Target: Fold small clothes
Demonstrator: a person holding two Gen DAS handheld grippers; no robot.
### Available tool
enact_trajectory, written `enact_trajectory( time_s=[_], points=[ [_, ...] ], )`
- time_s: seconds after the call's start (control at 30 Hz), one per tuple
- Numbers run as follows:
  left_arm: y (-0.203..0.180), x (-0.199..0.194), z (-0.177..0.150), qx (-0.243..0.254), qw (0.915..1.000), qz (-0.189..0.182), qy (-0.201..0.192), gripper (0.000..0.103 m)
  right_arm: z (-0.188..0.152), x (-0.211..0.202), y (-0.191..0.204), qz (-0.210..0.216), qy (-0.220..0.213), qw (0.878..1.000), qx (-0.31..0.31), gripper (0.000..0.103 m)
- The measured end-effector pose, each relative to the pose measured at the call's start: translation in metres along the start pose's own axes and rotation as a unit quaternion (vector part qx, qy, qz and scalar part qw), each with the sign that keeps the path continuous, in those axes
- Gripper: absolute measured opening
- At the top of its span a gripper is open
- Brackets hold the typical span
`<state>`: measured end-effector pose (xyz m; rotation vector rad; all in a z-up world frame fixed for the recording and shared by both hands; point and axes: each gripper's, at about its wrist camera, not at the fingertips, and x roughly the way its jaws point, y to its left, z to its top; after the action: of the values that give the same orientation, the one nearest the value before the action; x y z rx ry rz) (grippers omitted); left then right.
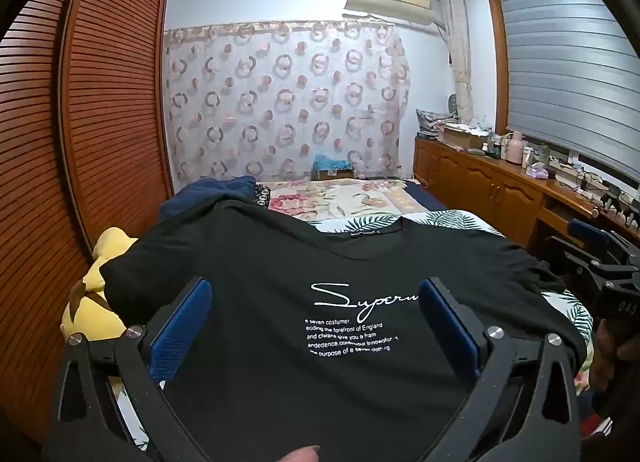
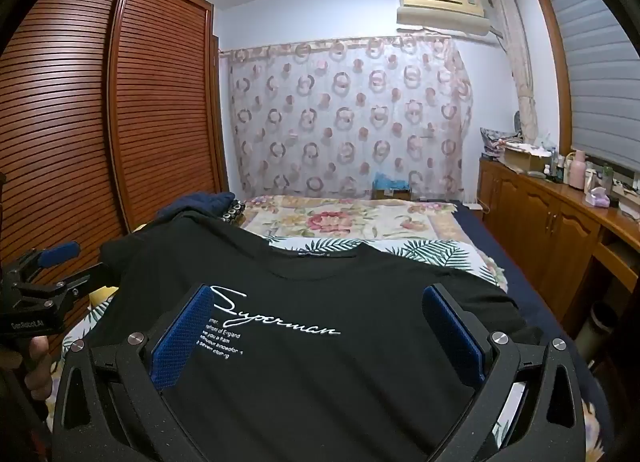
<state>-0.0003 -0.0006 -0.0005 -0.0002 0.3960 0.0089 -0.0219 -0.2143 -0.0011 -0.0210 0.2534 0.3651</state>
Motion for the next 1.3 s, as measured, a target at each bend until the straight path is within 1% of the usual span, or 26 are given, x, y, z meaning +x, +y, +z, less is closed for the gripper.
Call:
enact_trajectory(
  time_s=[0.3,0.33,0.5,0.7,1.3],
  points=[
    [0.0022,0.0060,0.0020,-0.007,0.9999,-0.002,0.009,0.103,0.0013,-0.0022,-0.0006,-0.002,-0.001,1.000,0.001,0.103],
    [0.0014,0.0056,0.0023,-0.006,0.9999,-0.001,0.009,0.103,-0.0025,0.0024,0.0032,-0.003,0.001,1.000,-0.002,0.103],
    [0.0014,0.0051,0.0022,-0.006,0.9999,-0.001,0.009,0.103,-0.0026,-0.0026,0.0034,-0.002,0.002,1.000,0.000,0.103],
    [0.0034,0.0037,0.0020,-0.006,0.9999,-0.001,0.008,0.103,-0.0017,0.0029,0.0009,-0.001,0.005,1.000,0.000,0.103],
    [0.0026,0.0039,0.0021,-0.007,0.9999,0.000,0.008,0.103,-0.0012,0.0010,0.0009,-0.001,0.003,1.000,0.000,0.103]
  ],
)
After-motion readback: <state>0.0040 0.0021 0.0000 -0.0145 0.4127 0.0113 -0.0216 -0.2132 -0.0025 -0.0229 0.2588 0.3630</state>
